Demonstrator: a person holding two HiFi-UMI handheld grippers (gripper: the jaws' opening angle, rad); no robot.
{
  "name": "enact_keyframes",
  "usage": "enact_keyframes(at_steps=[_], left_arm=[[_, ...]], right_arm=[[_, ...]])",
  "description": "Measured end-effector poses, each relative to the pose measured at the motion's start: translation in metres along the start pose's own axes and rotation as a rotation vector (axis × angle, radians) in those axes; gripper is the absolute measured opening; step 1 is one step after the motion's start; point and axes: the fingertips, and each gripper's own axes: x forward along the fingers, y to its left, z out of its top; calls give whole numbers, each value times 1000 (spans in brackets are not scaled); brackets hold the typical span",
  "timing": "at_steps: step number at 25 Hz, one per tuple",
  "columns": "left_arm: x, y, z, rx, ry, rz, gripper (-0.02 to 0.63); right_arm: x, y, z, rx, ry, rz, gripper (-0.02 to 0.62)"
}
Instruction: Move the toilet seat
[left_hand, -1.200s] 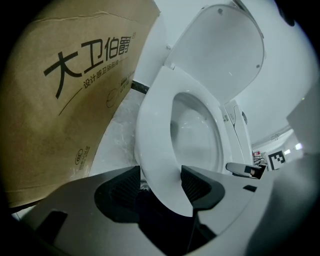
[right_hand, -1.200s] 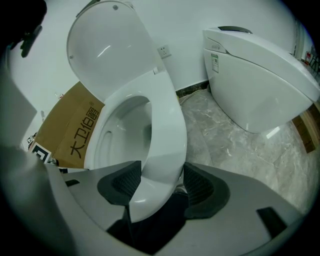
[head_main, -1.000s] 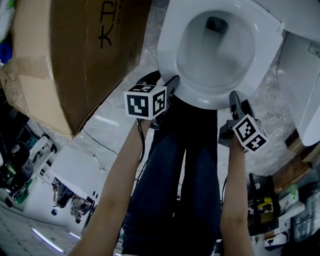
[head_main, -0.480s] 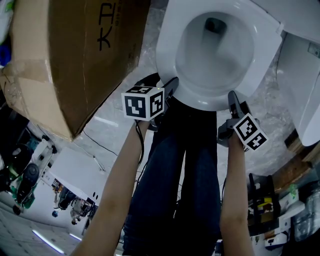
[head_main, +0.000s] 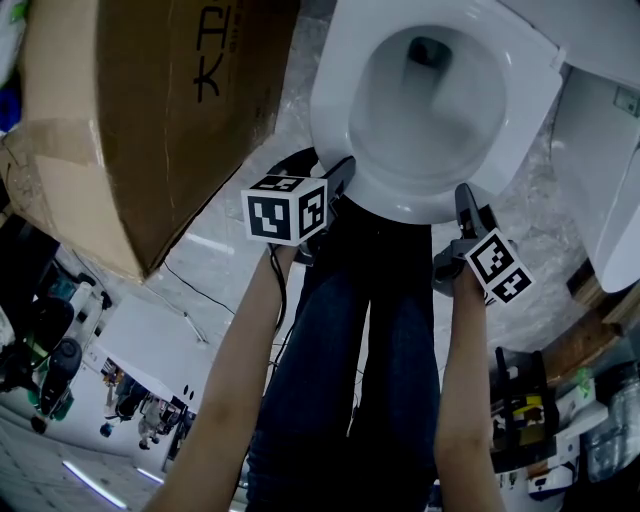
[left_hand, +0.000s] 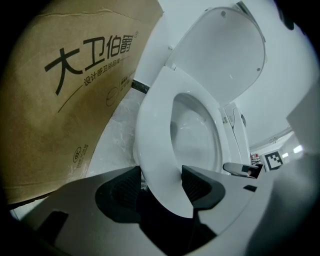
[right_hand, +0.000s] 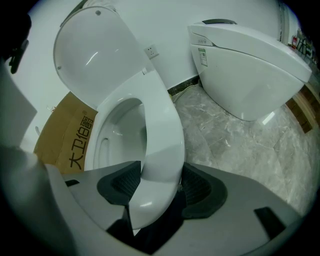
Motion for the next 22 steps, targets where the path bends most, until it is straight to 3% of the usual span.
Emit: enact_keyframes(at_steps=[22], left_arm=[[-28, -15, 5, 26, -46, -10, 258]], right_arm=[[-27, 11, 7, 4, -29, 9, 261]])
